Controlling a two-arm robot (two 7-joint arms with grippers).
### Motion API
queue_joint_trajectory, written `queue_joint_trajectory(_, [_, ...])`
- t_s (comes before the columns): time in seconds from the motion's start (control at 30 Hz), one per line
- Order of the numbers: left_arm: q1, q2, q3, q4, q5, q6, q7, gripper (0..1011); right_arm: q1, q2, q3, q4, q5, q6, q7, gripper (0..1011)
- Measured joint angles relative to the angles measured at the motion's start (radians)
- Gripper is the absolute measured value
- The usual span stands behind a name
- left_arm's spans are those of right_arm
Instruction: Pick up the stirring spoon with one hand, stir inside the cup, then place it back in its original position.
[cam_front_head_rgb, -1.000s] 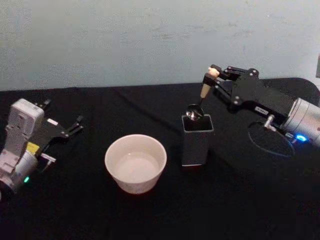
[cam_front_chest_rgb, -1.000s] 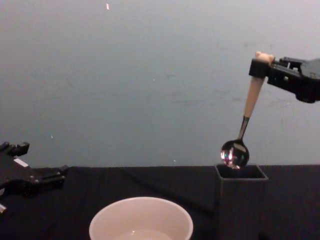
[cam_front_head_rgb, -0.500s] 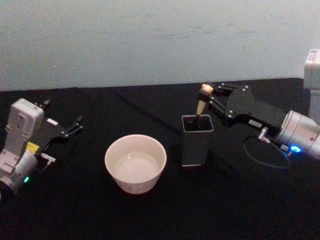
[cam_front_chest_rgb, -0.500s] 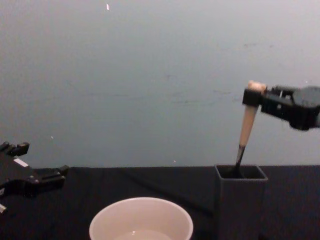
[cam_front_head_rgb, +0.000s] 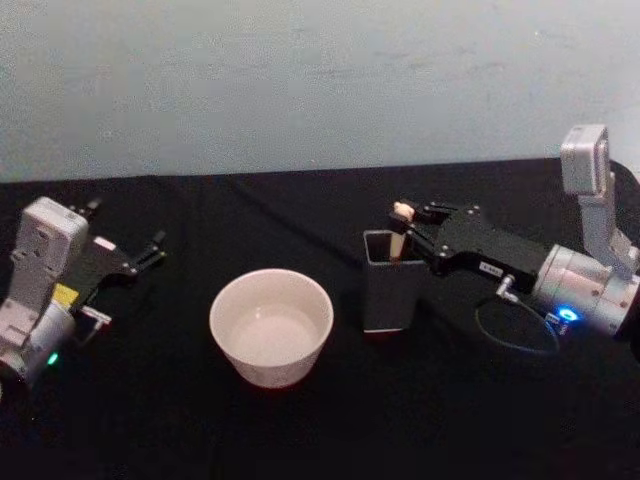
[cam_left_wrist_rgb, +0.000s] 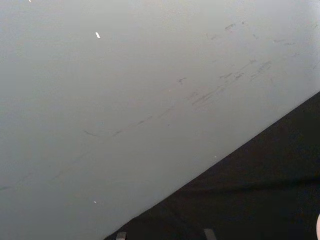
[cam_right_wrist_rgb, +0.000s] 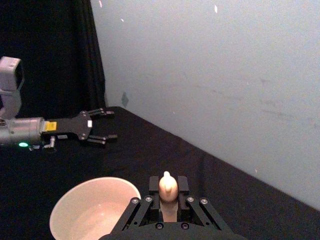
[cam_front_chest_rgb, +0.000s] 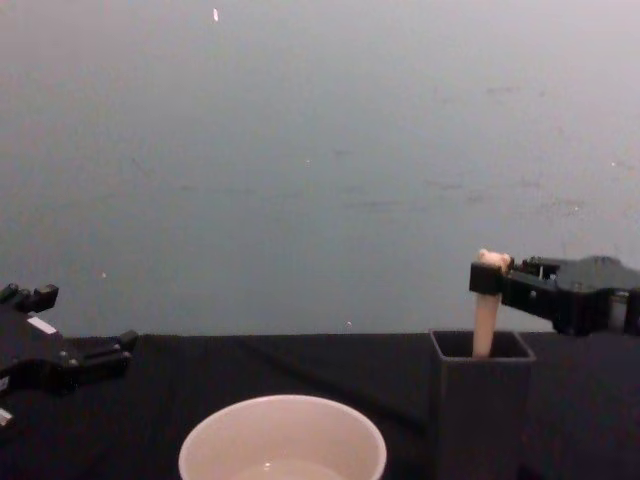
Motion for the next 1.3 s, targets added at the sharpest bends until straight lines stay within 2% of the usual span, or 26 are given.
queue_joint_trajectory(0.5, [0.0,0.0,0.0,0.0,0.0,0.0,0.0,1001,0.005,-0.022,-0.006,0.041,0.007,0.058,-0.043,205])
queue_joint_trajectory(1.3, [0.0,0.0,0.0,0.0,0.0,0.0,0.0,1001,-0.007,-0.02,-0.004,0.031,0.008,0.069,-0.056,225])
